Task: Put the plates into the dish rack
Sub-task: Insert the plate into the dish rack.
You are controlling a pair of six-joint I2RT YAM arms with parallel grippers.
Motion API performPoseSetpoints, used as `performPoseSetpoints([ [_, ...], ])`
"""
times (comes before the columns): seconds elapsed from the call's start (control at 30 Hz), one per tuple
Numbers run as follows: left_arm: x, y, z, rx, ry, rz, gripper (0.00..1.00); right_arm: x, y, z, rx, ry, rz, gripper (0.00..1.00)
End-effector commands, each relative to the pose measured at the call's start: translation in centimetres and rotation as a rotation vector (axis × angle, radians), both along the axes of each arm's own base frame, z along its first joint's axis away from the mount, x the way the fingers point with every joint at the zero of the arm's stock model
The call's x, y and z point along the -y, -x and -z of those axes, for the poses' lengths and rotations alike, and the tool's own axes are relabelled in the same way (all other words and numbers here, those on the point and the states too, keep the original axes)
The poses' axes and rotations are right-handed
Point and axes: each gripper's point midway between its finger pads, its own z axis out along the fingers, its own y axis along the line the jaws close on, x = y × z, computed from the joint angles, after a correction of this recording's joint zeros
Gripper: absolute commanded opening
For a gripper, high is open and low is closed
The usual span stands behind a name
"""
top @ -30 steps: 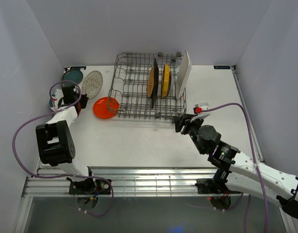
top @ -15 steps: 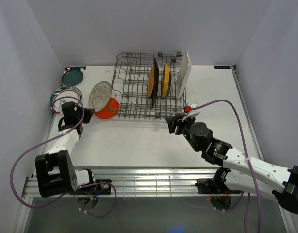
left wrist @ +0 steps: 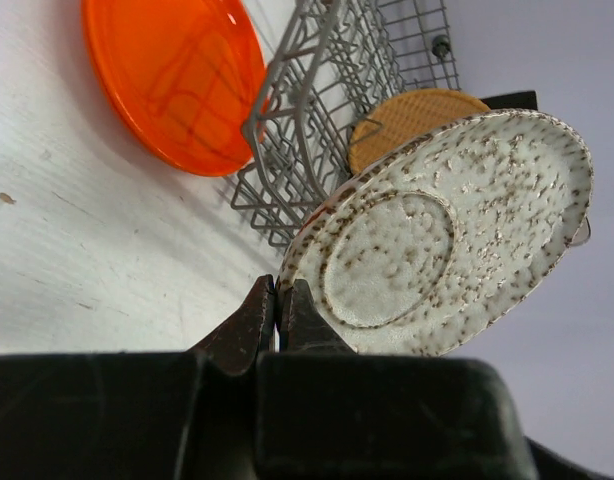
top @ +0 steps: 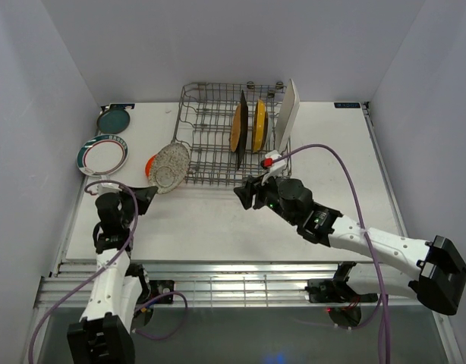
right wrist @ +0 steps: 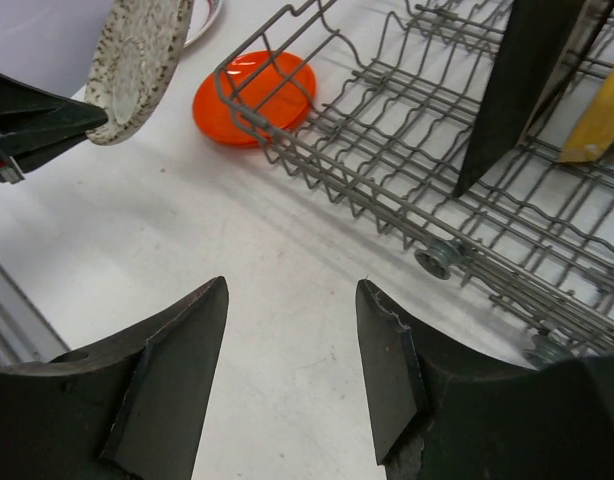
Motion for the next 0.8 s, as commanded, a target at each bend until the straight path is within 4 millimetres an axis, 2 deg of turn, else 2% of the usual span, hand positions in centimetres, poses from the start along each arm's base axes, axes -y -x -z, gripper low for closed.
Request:
performPoseSetpoints([
  [0.0, 1.6, 1.0, -2.9, 0.138, -0.02, 0.089, 0.0, -2.7, 0.6, -4.7, 0.041, -0.139, -0.106, 0.6],
  [0.07, 2.0, 1.6, -2.6, 0.144, -0.02, 0.114, 0.0, -3.4, 0.6, -4.5, 0.029, -0.138, -0.128, 0.6],
  [0.13, 2.6, 2.0, -2.4, 0.148, -0.016, 0.148, 0.0, -4.4, 0.9, -5.3, 0.028, -0.155, -0.17, 0.6],
  [0.2, 3.0, 2.2, -2.1, 0.151, -0.01, 0.171, 0.0, -5.3, 0.9, -5.0, 0.015, -0.145, -0.194, 0.6],
  [0.23, 3.3, 2.5, -2.0, 0.151, -0.003, 0.193, 0.0, -5.7, 0.7, -5.8, 0.021, -0.156, -0.197, 0.6],
  [0.27, 3.5, 2.6, -1.9, 0.154, -0.002, 0.201, 0.0, -6.1, 0.4, -5.4, 0.01, -0.143, -0.198, 0.6],
  [0.37, 3.8, 3.0, -1.7, 0.166, 0.0, 0.217, 0.0, -6.9, 0.2, -5.7, 0.009, -0.147, -0.212, 0.61],
  [0.5, 4.2, 3.4, -1.9, 0.183, -0.006, 0.245, 0.0, -8.1, -0.1, -5.7, 0.003, -0.157, -0.231, 0.75],
  [0.67, 4.7, 3.5, -2.1, 0.193, -0.008, 0.274, 0.0, -8.9, -1.6, -5.2, -0.016, -0.155, -0.179, 0.75],
  [0.77, 4.9, 3.7, -2.5, 0.212, -0.011, 0.289, 0.0, -9.5, -2.3, -5.9, -0.013, -0.161, -0.171, 0.74],
])
